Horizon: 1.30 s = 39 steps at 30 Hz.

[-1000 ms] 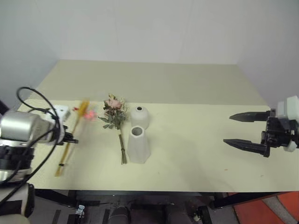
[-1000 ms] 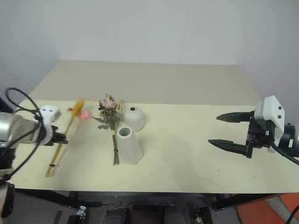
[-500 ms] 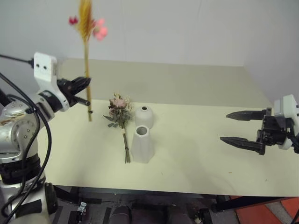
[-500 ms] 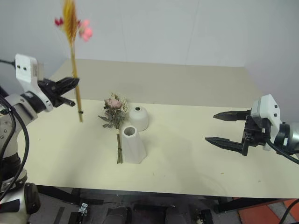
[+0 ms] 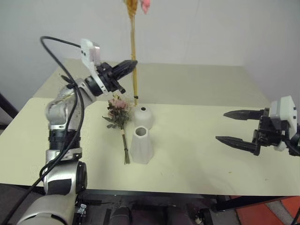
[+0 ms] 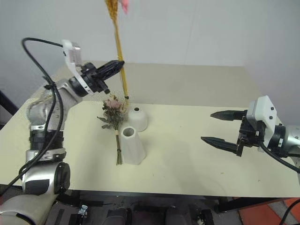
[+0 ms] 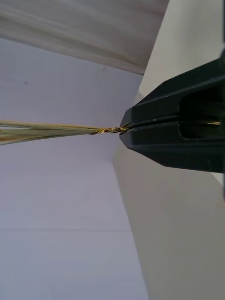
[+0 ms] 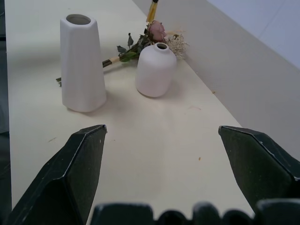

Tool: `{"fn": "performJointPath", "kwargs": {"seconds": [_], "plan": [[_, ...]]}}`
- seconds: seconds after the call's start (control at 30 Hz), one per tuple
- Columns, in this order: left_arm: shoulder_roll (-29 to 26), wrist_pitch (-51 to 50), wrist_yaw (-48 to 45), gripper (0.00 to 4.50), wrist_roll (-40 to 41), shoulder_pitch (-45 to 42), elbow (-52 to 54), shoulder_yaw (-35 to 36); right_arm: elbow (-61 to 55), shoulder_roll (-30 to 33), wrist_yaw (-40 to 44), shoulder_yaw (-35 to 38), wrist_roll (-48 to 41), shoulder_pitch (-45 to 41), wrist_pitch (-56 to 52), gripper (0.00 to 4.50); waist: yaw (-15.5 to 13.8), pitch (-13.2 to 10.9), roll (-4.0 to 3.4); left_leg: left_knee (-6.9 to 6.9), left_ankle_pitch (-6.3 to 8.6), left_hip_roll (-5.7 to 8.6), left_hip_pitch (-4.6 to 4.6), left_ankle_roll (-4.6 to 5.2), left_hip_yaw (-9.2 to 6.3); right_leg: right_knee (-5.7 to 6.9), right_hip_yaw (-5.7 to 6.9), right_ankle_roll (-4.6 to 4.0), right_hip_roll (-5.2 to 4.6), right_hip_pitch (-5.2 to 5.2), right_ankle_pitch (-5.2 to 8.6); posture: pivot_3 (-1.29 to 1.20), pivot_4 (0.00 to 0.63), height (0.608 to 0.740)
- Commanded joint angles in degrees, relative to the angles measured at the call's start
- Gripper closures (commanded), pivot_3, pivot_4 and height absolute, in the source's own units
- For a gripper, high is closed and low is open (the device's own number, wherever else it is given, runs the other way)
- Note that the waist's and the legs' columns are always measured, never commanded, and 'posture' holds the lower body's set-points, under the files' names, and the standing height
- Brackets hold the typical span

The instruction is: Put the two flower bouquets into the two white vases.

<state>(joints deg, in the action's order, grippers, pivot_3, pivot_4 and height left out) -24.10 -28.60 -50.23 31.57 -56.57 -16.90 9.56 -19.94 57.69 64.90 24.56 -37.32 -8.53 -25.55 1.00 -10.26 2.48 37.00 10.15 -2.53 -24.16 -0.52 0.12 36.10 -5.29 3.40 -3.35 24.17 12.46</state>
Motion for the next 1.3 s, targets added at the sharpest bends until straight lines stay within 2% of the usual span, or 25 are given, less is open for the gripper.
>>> {"fn": "performJointPath", "kwargs": {"seconds": [0.03,0.5,1.3], "plan": [[1.5,5.6,-2.8,4.48,-1.9,-3.3,-4.2,-1.6,-2.4,0.1,-1.4,3.1,-1.8,0.0,-0.8,0.00,-0.1,0.0,0.00,0.00,0.00,0.01,0.00,0.00,0.00,0.00,0.00,0.03,0.00,-0.01,0.01,0.00,0.150,0.740],[4.4,13.5,-5.8,4.48,-6.4,-7.3,-16.4,-3.1,-5.7,0.6,-3.8,5.9,-3.7,2.0,-3.2,0.00,-0.1,0.0,0.00,0.01,0.00,0.01,-0.01,0.00,-0.01,0.00,-0.01,0.15,0.00,0.00,0.07,0.00,0.150,0.740],[6.1,14.9,-6.9,4.48,-7.8,-7.7,-19.5,-2.8,-7.8,0.9,-4.2,8.6,-4.7,4.0,-5.4,0.00,0.0,0.0,0.00,0.00,0.00,0.00,0.00,0.00,-0.02,0.00,-0.01,0.17,0.00,-0.01,0.07,0.00,0.150,0.740]]}}
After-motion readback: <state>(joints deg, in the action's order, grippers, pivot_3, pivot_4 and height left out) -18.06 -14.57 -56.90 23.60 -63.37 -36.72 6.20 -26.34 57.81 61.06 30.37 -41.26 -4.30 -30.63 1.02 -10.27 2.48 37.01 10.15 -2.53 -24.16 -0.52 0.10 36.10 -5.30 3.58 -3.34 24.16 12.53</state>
